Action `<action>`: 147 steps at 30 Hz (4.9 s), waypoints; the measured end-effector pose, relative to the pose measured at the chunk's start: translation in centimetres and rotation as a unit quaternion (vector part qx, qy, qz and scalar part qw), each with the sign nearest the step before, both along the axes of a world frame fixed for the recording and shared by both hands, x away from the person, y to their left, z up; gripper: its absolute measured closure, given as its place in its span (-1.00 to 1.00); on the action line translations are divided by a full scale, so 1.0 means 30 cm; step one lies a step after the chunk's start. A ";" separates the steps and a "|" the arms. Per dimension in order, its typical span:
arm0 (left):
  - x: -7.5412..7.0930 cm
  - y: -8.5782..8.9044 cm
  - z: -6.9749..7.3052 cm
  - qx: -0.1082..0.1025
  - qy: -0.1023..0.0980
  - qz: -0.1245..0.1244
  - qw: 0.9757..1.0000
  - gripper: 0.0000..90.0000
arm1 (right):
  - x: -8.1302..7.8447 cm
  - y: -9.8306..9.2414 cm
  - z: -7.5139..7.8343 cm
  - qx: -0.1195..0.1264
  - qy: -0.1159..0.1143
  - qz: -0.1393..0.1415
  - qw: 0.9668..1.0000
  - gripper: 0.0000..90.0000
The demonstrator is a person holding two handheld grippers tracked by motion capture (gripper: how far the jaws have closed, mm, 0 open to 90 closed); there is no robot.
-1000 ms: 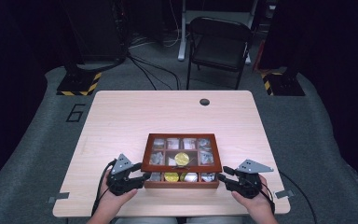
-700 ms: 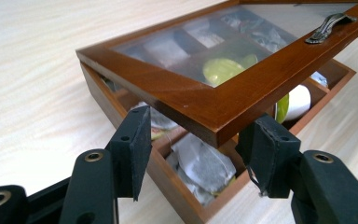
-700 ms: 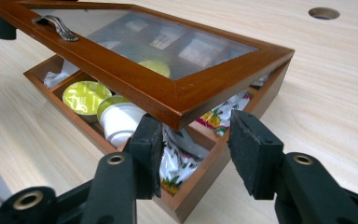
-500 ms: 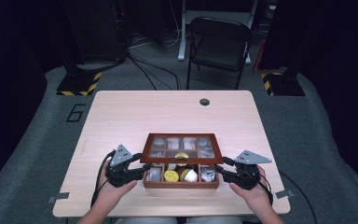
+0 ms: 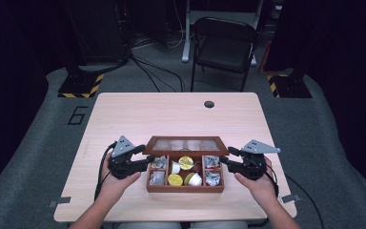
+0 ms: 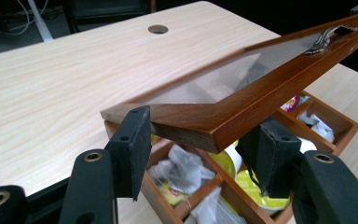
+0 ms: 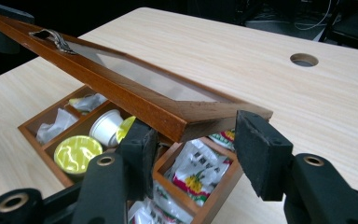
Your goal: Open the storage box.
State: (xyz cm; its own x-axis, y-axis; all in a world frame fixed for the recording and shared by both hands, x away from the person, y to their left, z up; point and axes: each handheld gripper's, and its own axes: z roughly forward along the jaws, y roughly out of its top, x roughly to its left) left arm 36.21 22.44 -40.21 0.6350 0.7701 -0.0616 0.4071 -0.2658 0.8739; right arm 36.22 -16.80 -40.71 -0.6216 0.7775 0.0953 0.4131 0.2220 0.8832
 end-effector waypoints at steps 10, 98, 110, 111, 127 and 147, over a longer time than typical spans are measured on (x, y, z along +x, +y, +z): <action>0.058 0.001 0.027 -0.024 -0.006 0.014 1.000 -0.04 | 0.056 0.005 0.038 0.020 -0.006 -0.006 1.000 0.15; 0.369 -0.040 -0.094 -0.068 -0.004 0.062 0.996 -0.04 | 0.374 0.059 -0.032 0.031 0.022 -0.064 0.997 0.05; 0.382 -0.053 -0.121 -0.067 0.002 0.070 0.995 -0.08 | 0.396 0.066 -0.098 0.018 0.036 -0.064 0.997 0.02; 0.383 -0.053 -0.123 -0.070 0.003 0.069 0.995 -0.08 | 0.398 0.068 -0.101 0.019 0.038 -0.066 0.997 0.02; 0.412 -0.058 -0.168 -0.059 0.021 0.059 0.996 -0.12 | 0.424 0.084 -0.137 0.023 0.046 -0.071 0.996 -0.02; 0.447 -0.074 -0.230 -0.052 0.043 0.064 0.996 -0.10 | 0.435 0.088 -0.186 0.017 0.055 -0.082 0.995 0.02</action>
